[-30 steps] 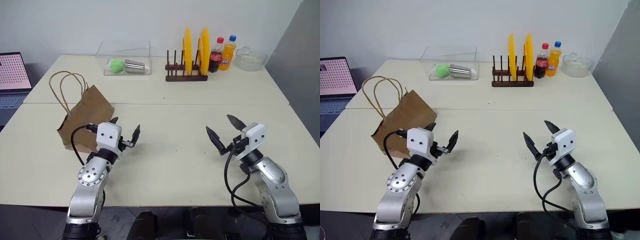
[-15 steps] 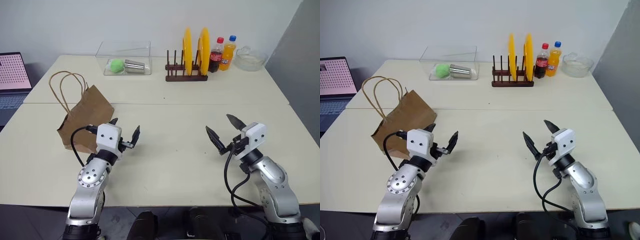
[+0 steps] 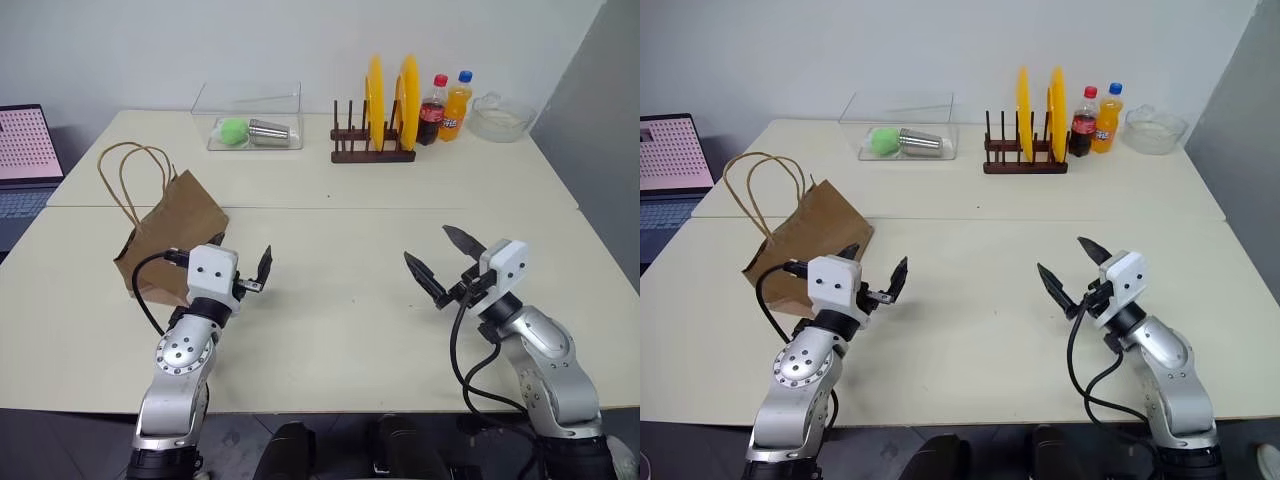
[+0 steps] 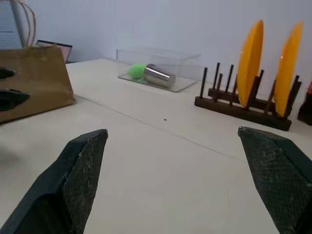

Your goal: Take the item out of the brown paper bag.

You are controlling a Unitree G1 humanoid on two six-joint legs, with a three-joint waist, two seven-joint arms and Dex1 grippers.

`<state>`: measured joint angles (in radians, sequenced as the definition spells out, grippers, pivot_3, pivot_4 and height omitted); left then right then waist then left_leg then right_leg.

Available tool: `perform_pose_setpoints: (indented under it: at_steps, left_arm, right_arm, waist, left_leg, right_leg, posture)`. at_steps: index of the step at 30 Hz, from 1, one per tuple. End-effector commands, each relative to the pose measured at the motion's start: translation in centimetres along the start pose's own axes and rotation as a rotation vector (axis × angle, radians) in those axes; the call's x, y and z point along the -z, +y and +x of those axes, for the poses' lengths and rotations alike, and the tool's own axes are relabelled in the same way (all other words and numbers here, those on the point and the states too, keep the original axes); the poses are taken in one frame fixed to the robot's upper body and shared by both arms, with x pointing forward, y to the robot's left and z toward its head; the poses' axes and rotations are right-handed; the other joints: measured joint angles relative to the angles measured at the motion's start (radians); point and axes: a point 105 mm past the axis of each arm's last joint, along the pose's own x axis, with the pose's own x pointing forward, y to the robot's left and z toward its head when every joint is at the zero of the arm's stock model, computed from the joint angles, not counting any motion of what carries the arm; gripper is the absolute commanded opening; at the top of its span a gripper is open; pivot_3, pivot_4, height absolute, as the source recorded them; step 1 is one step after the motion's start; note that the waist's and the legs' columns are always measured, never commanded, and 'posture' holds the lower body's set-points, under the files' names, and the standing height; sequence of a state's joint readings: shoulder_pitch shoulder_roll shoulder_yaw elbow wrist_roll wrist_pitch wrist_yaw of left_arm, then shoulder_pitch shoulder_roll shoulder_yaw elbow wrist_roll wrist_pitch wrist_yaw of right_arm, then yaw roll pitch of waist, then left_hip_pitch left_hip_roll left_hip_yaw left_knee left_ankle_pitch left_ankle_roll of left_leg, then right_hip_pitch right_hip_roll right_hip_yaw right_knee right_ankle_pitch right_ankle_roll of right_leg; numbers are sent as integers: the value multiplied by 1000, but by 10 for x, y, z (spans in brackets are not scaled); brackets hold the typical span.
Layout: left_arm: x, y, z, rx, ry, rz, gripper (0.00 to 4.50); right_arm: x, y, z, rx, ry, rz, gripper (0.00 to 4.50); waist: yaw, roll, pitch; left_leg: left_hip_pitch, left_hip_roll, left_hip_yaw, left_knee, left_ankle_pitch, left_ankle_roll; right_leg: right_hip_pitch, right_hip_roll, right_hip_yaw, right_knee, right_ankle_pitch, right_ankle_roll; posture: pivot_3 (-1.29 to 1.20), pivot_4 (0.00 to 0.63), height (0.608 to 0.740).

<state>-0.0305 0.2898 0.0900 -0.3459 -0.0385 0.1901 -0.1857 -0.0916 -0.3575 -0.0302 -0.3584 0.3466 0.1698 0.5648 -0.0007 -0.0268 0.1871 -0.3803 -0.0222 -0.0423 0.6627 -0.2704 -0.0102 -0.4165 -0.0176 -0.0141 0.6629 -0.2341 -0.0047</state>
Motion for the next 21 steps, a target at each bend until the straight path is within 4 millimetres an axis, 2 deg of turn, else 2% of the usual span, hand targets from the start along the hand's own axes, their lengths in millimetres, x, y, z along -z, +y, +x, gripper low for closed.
perform_pose_setpoints:
  at_steps: [1,5,7,9,13,17,19,21]
  left_arm:
    - [-26,17,-5,-88,-84,19,4287]
    - [-44,41,-28,-205,-96,-29,4287]
    - [-56,49,-39,-206,-126,-46,4287]
    - [-60,54,-43,-177,-123,-60,4287]
    - [-62,87,-45,-168,-88,-84,4287]
    - [-66,110,-40,-132,-73,-86,4287]
    - [-66,130,-30,-90,-41,-111,4287]
    - [-70,140,-22,-49,-19,-125,4287]
  right_arm:
    - [-25,10,8,-100,-73,11,4500]
    - [-49,28,20,-321,-101,57,4500]
    - [-57,36,24,-421,-106,71,4500]
    - [-63,39,27,-473,-111,78,4500]
    - [-73,43,32,-556,-119,80,4500]
    - [-76,44,33,-586,-122,71,4500]
    - [-79,47,33,-611,-127,51,4500]
    - [-84,50,32,-632,-136,36,4500]
  waist:
    - [0,0,0]
    - [-5,0,0]
    - [-6,0,0]
    - [-2,0,0]
    - [2,0,0]
    - [2,0,0]
    - [1,0,0]
    - [-1,0,0]
  left_leg:
    - [0,0,0,0,0,0]
    - [0,0,0,0,0,0]
    - [0,0,0,0,0,0]
    - [0,0,-2,0,0,0]
    - [0,0,-4,0,0,0]
    - [0,0,-5,0,0,0]
    - [0,0,-5,0,0,0]
    - [0,0,-5,0,0,0]
  right_leg:
    - [0,0,0,0,0,0]
    - [0,0,0,0,0,0]
    - [0,0,0,0,0,0]
    - [0,0,-2,0,0,0]
    - [2,0,-4,-1,0,0]
    - [2,0,-4,-2,0,0]
    - [2,0,-5,-2,0,0]
    - [2,0,-5,-1,0,0]
  posture:
    - [0,150,740]
    - [0,150,740]
    - [0,150,740]
    - [0,150,740]
    - [0,150,740]
    - [0,150,740]
    - [0,150,740]
    - [0,150,740]
